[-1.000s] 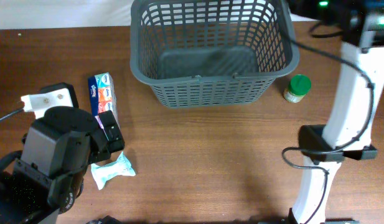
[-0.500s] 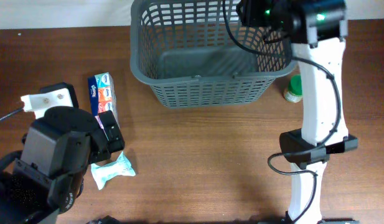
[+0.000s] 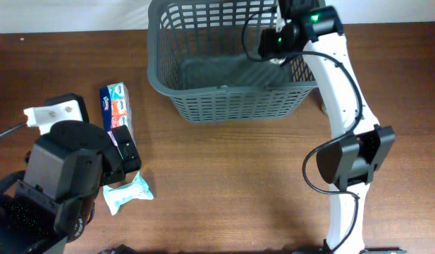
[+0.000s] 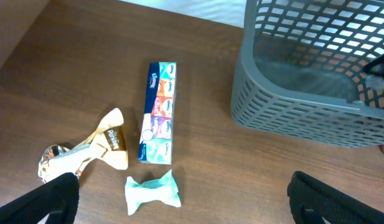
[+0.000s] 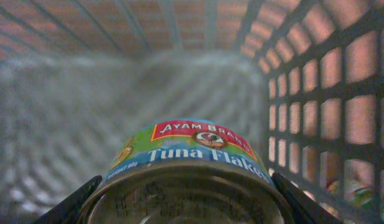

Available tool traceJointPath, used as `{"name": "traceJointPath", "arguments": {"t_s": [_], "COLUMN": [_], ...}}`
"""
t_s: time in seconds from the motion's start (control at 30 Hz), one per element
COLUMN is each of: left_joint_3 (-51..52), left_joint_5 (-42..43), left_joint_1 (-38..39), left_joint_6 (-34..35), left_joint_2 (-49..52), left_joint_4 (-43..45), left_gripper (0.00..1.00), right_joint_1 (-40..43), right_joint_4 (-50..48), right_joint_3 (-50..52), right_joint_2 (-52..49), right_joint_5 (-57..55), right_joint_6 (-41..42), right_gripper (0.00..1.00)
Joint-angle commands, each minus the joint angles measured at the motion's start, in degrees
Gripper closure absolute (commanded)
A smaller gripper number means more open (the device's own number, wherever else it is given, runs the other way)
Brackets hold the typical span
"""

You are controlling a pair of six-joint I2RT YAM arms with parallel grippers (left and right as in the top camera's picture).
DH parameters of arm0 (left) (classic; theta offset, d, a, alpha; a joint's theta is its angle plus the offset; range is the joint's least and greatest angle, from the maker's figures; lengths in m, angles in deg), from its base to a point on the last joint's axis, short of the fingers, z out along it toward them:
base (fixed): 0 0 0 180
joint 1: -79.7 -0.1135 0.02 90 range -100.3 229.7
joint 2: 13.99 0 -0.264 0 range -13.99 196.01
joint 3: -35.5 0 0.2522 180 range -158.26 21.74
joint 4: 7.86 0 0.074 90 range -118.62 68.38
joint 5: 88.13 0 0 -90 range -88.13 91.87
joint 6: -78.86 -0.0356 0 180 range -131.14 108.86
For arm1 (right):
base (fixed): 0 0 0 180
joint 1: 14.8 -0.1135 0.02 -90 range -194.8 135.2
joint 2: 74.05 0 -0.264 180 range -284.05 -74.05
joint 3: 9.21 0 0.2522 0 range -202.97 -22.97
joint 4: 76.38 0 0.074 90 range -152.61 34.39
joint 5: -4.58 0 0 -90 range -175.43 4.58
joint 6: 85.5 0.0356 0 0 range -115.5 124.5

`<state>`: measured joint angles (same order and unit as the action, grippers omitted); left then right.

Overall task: Pack container
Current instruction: 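Lift the tuna can and carry it over the grey basket, then lower the tuna can into the basket and open the right gripper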

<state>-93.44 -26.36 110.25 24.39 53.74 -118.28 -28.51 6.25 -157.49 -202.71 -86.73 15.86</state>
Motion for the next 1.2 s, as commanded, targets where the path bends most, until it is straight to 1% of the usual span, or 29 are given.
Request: {"name": "traceJointPath", "arguments": {"t_s": [0.0,0.13,0.33,0.4,0.47,0.6,1.17], "left_joint_3": [0.07,0.09,0.07,0.07,0.07,0.09,0.07], "left_joint_5": [0.42,0.42,0.42,0.42,0.42,0.42,0.42], "left_joint_1": [-0.33,-0.35,-0.33,-0.33,-0.33,-0.33,-0.33], "left_joint_6": [-0.9,-0.9,-0.9,-0.9,-0.9,-0.9,-0.9], "left_joint_2": [0.07,0.07,0.07,0.07,0.07,0.07,0.07], "left_joint_4": [-0.02,-0.02,-0.02,-0.02,-0.02,-0.02,-0.02], "left_gripper": [0.0,0.0,0.0,0.01,0.0,0.01,0.0], "right_joint_1": [-0.15,-0.15,-0.15,-0.15,-0.15,-0.15,-0.15], "right_joint_4": [-2.29,-4.98,-8.26,-8.72,-8.94,-9.4,-9.35], "right_joint_3": [5.33,10.56,14.4,14.97,15.13,15.13,16.04], "right_joint_2": [0.79,0.79,0.72,0.68,0.68,0.68,0.66], "right_joint_5": [-0.9,-0.9,-0.9,-0.9,-0.9,-0.9,-0.9], "right_joint_6": [-0.57,-0.57,-0.57,-0.55,-0.55,-0.55,-0.55], "right_gripper": [0.96,0.96,0.95,0.9,0.88,0.86,0.85]}}
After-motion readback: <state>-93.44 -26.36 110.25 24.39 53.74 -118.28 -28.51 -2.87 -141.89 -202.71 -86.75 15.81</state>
